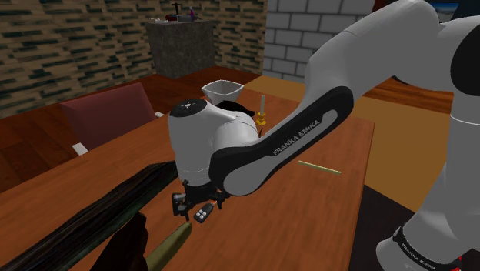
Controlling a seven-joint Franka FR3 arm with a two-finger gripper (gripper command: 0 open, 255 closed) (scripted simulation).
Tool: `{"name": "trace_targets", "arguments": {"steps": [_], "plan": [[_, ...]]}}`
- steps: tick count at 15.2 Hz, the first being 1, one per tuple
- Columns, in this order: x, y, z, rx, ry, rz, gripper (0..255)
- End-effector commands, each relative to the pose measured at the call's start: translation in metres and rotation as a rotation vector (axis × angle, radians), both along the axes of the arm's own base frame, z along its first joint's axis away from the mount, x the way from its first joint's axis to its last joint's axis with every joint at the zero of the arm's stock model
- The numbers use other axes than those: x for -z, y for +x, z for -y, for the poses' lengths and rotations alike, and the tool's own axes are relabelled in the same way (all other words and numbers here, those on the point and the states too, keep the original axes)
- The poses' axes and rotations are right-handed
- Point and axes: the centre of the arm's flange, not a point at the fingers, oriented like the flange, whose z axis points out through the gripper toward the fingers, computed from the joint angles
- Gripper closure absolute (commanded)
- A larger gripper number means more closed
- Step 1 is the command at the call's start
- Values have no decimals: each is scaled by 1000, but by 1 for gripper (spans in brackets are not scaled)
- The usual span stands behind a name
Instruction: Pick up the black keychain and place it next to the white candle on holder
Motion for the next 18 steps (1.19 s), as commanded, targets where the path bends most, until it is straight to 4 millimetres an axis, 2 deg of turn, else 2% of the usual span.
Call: {"name": "trace_targets", "arguments": {"steps": [1,6,7,16,18], "plan": [[2,0,0,0,0,0,0],[2,0,0,0,0,0,0],[2,0,0,0,0,0,255],[2,0,0,0,0,0,255],[-9,0,0,0,0,0,255]]}}
